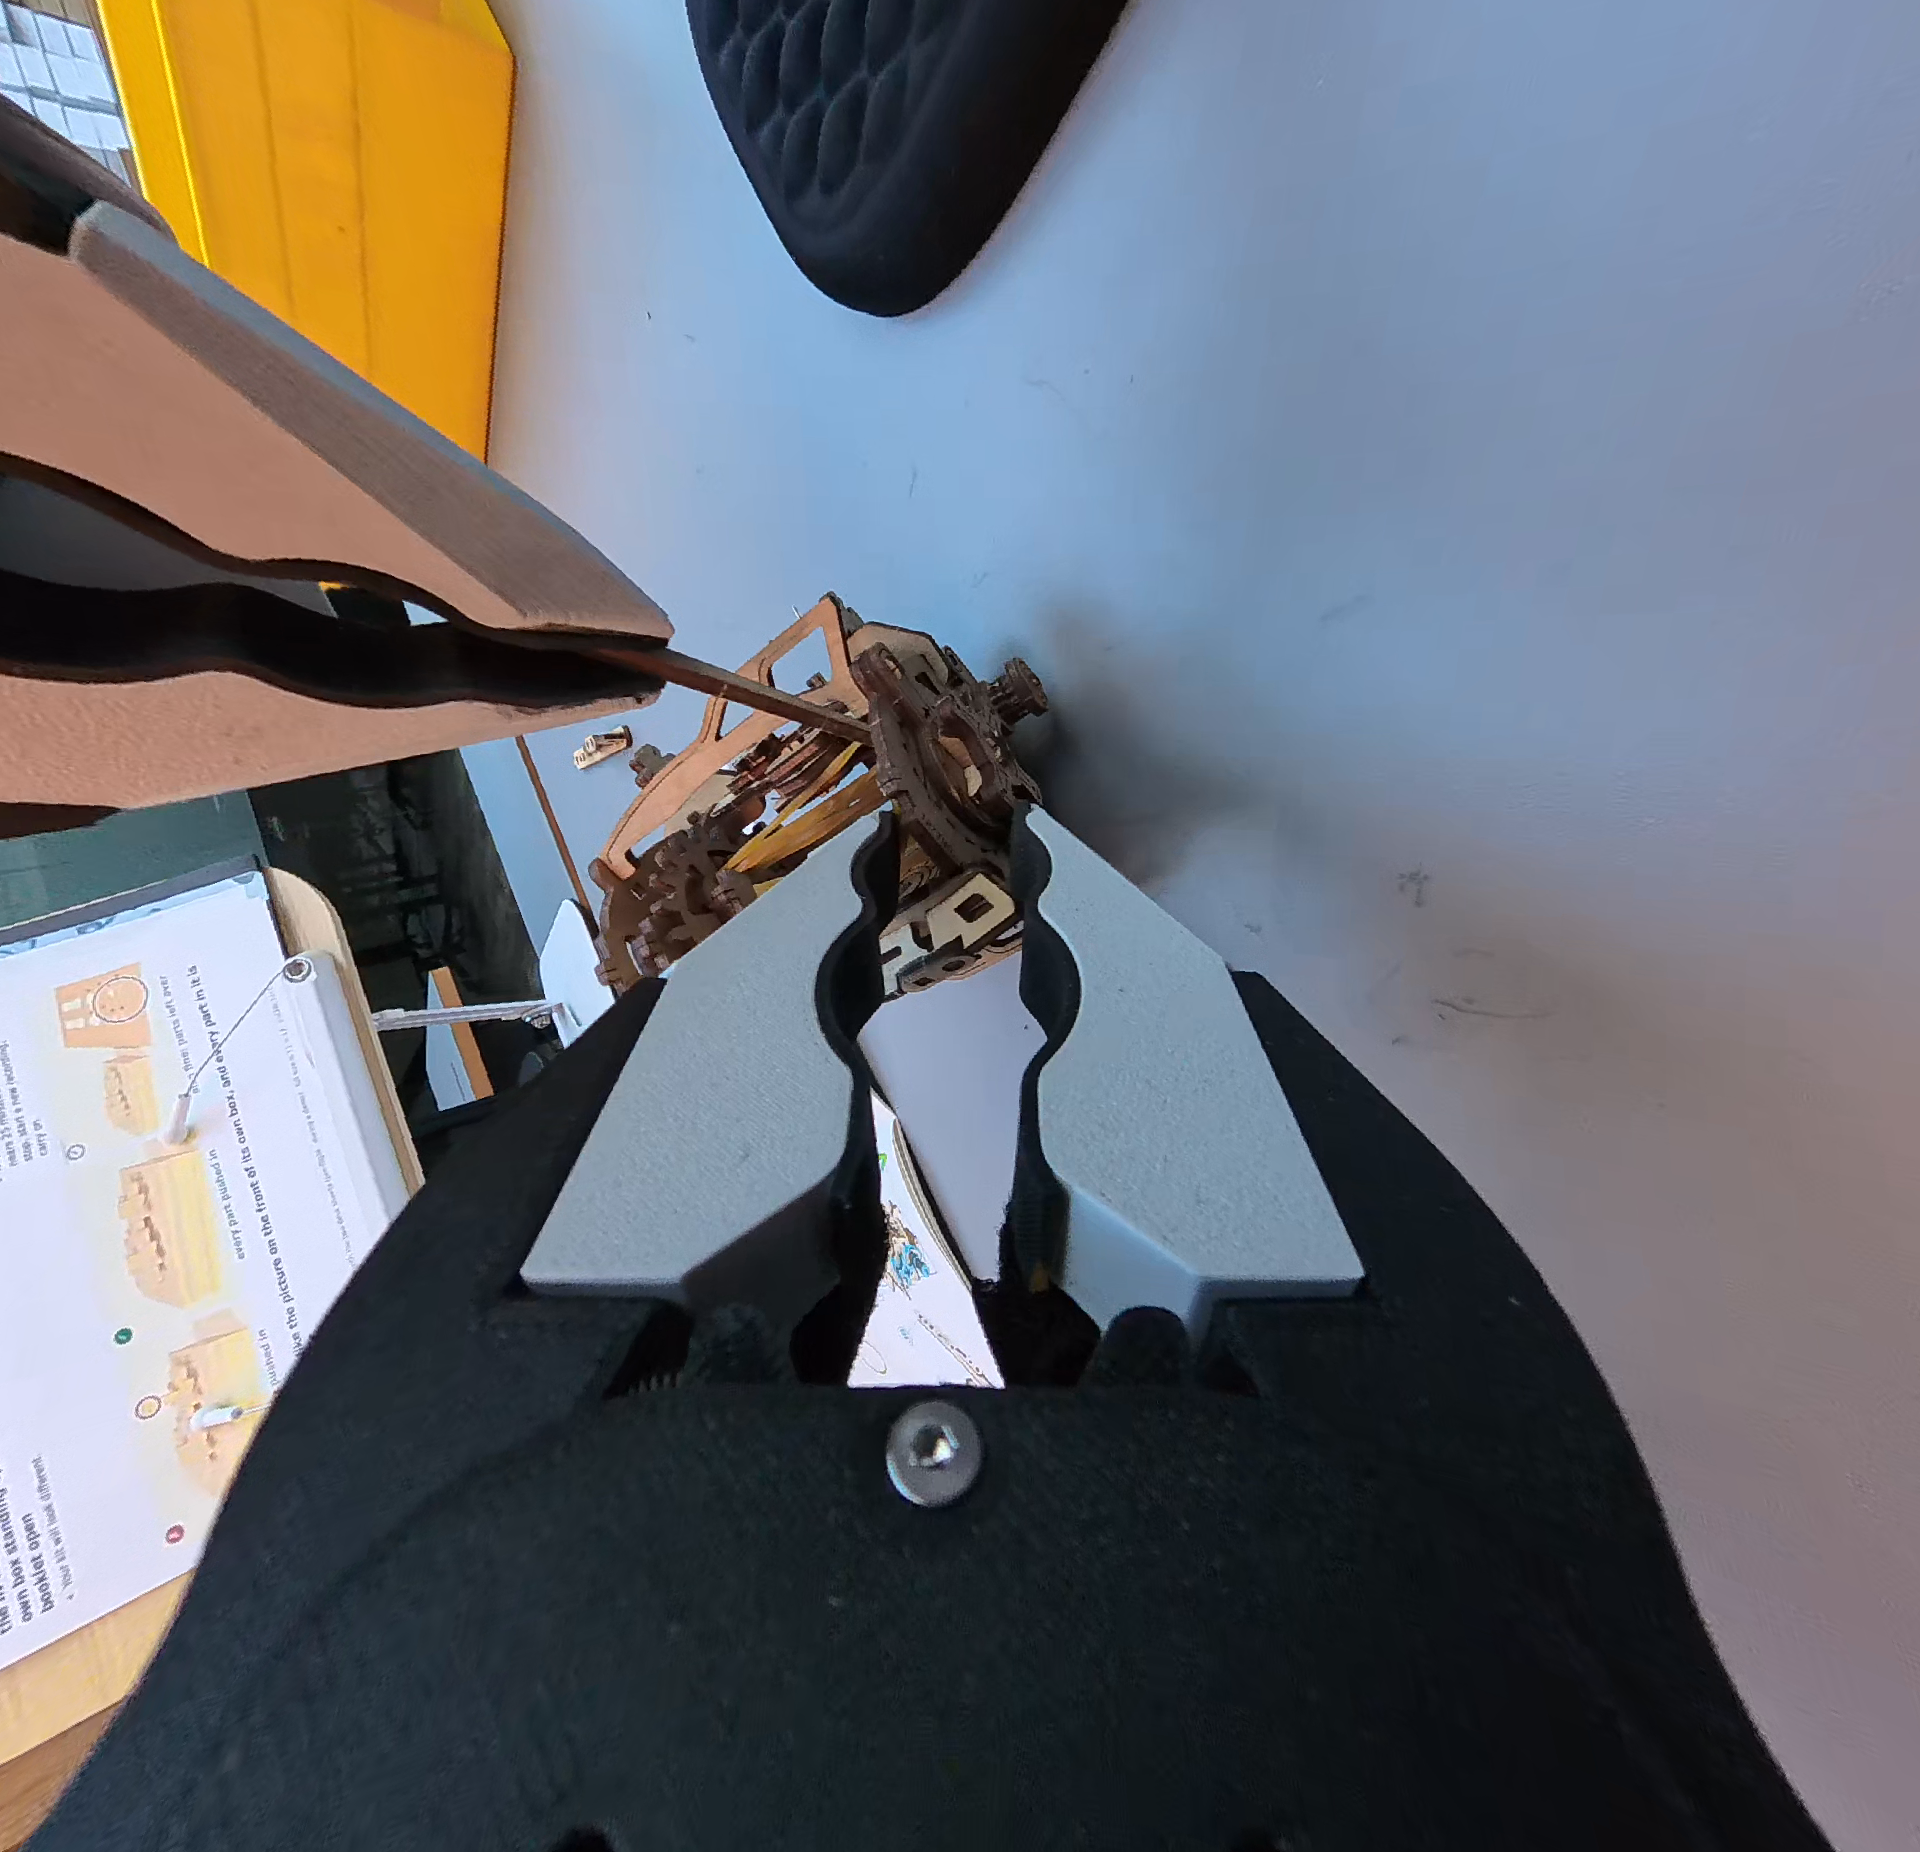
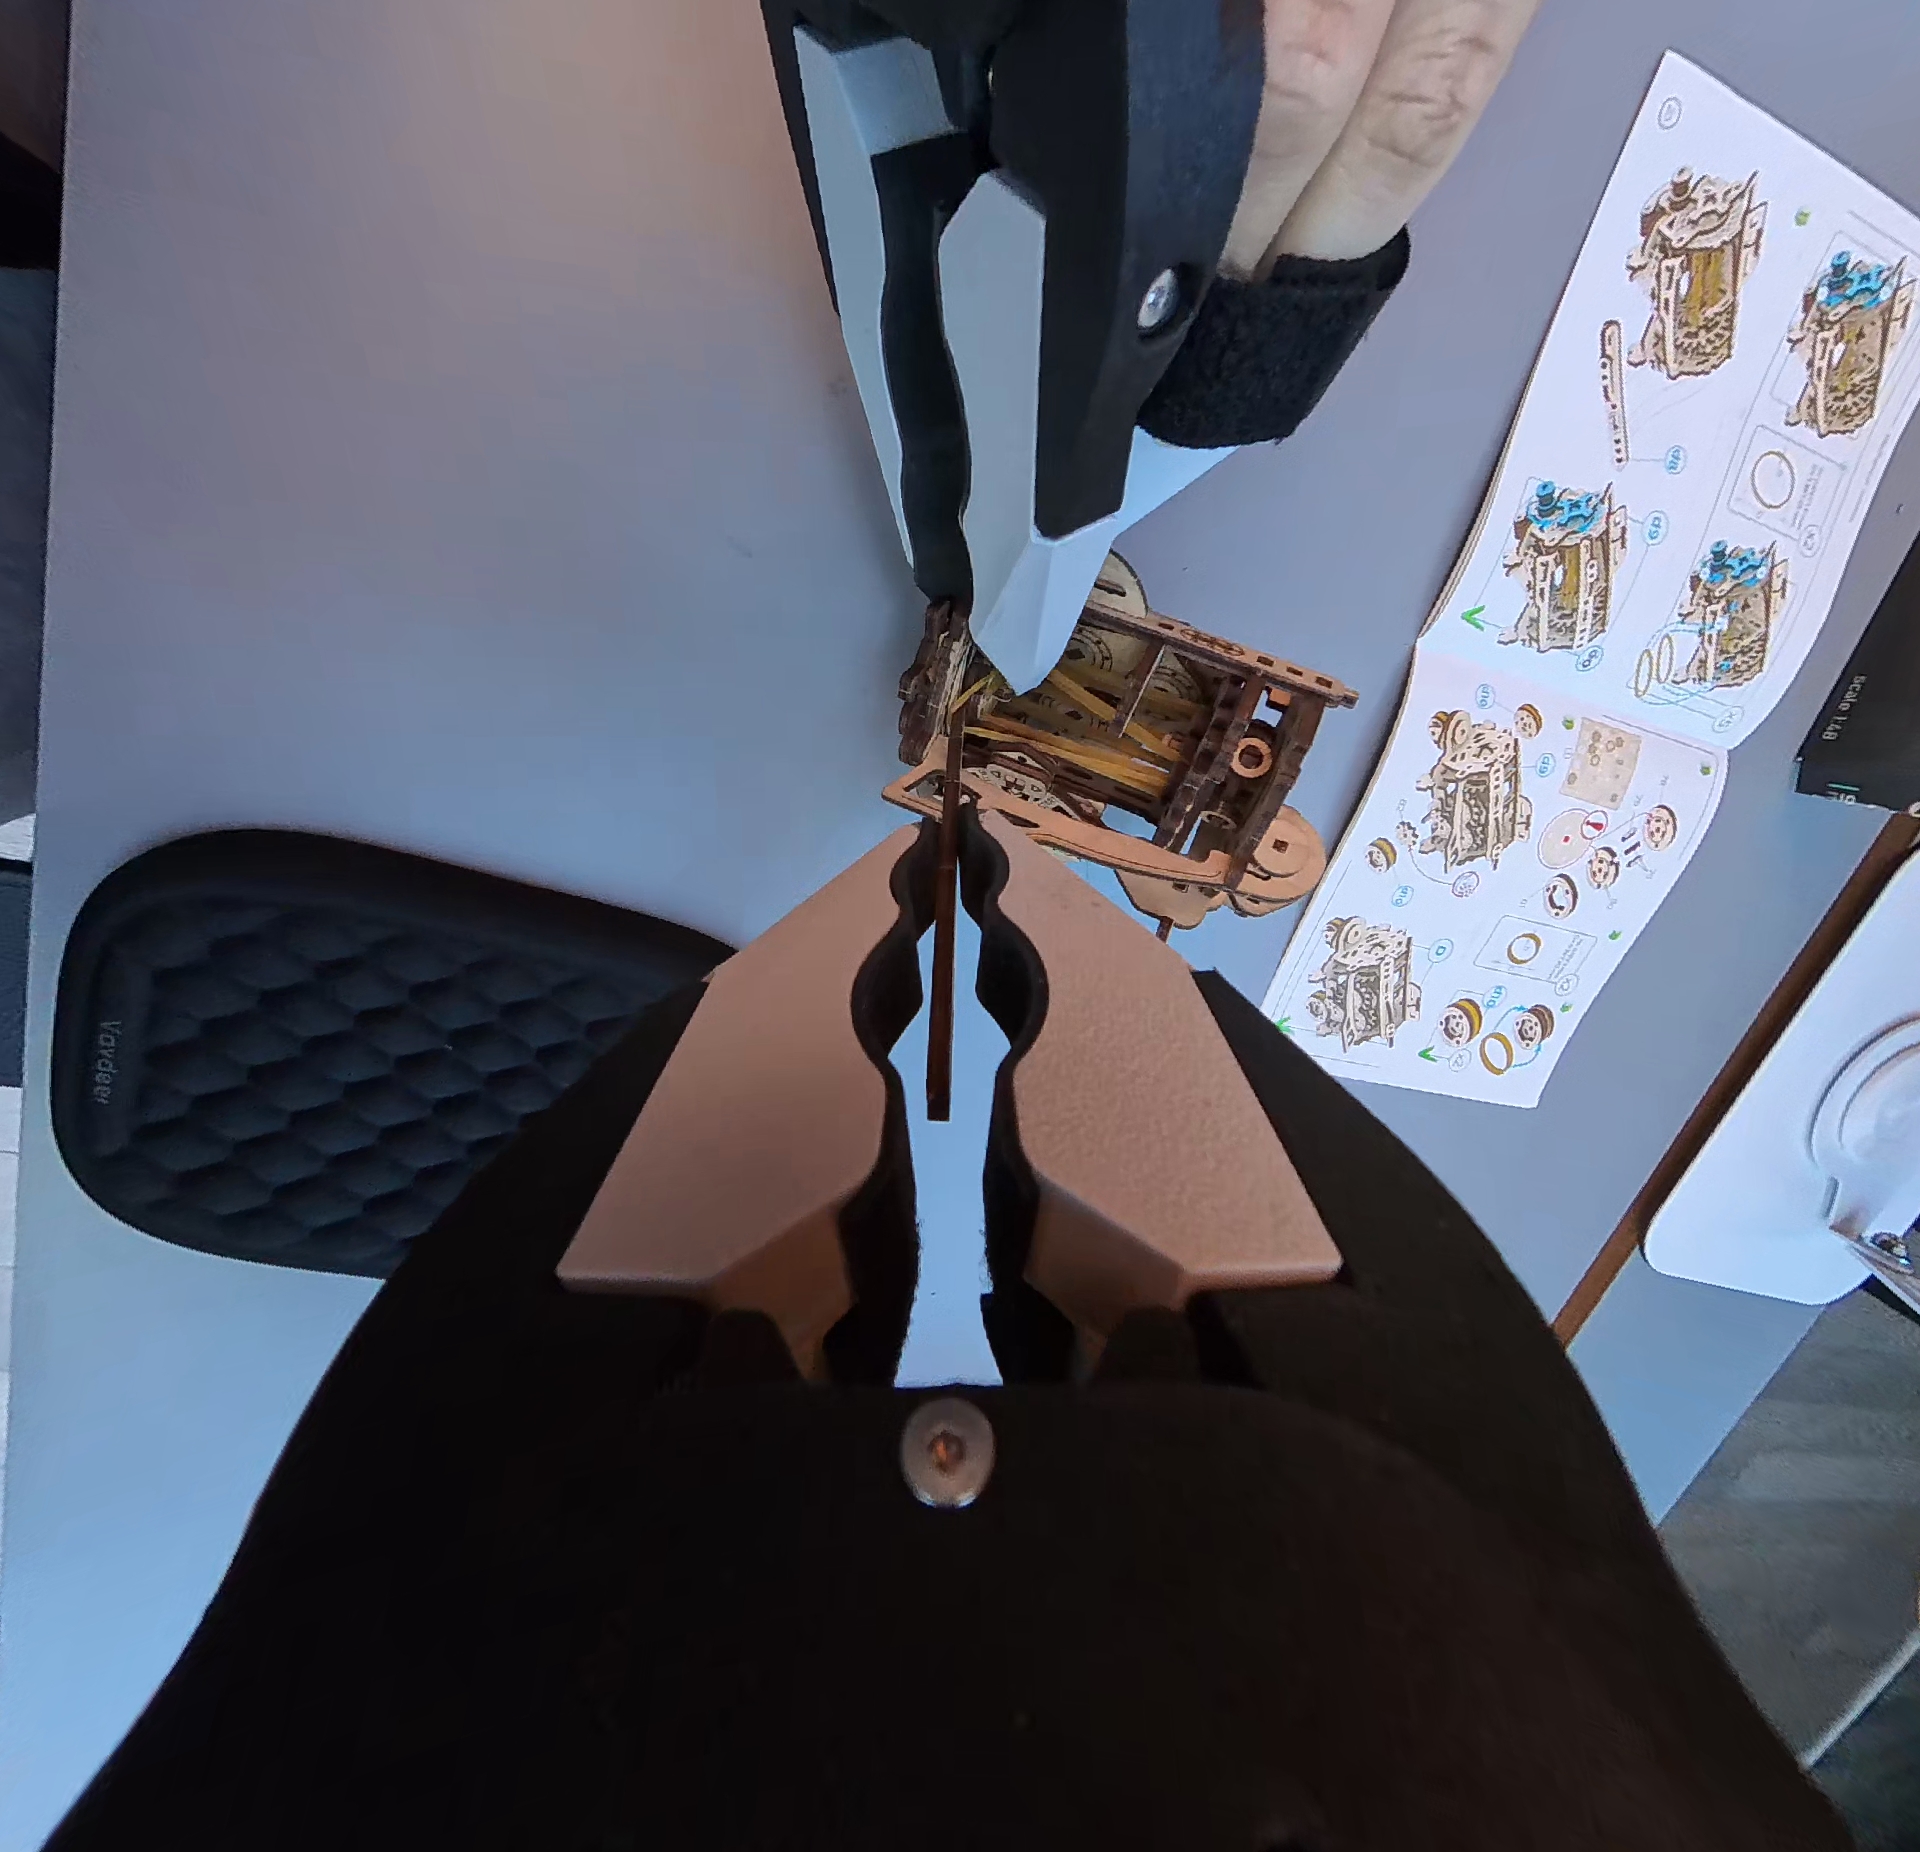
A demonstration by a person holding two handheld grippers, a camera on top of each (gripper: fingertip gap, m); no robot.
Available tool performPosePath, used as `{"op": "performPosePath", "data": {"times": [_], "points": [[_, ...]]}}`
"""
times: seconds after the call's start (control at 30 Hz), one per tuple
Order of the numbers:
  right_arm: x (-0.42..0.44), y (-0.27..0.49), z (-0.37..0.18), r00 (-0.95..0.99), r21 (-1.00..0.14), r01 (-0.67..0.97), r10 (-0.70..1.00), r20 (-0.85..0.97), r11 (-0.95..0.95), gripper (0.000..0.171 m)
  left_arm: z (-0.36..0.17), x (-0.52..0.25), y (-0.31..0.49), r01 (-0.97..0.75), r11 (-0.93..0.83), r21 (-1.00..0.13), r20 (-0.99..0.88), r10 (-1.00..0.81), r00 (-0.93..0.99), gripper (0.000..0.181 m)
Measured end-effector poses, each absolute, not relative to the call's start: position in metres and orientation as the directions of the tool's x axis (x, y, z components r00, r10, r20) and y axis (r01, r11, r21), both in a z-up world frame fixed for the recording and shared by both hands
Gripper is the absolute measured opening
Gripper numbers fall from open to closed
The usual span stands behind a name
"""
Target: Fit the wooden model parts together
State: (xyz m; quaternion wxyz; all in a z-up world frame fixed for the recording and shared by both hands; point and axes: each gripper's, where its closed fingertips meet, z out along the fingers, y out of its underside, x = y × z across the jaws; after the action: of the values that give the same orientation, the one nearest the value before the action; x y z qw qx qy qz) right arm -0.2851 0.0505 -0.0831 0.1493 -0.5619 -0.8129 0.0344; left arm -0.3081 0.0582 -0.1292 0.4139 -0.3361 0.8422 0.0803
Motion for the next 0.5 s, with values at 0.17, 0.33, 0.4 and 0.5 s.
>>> {"op": "performPosePath", "data": {"times": [0.17, 0.33, 0.4, 0.5], "points": [[-0.2798, 0.0505, -0.0865, -0.318, -0.157, 0.922, 0.925, 0.209, 0.353, 0.002, -0.1292, -0.3080, 0.0581, -0.630, 0.762, -0.147, -0.753, -0.499, -0.428, 0.019], [-0.2805, 0.0513, -0.0852, -0.330, -0.091, 0.930, 0.917, 0.222, 0.357, 0.003, -0.1287, -0.3067, 0.0589, -0.633, 0.759, -0.151, -0.750, -0.505, -0.427, 0.019], [-0.2790, 0.0538, -0.0859, -0.311, -0.065, 0.942, 0.926, 0.213, 0.331, 0.002, -0.1283, -0.3068, 0.0595, -0.634, 0.758, -0.153, -0.752, -0.506, -0.423, 0.018], [-0.2770, 0.0555, -0.0885, -0.322, 0.006, 0.944, 0.919, 0.228, 0.329, 0.002, -0.1285, -0.3071, 0.0590, -0.631, 0.759, -0.159, -0.754, -0.506, -0.419, 0.018]]}}
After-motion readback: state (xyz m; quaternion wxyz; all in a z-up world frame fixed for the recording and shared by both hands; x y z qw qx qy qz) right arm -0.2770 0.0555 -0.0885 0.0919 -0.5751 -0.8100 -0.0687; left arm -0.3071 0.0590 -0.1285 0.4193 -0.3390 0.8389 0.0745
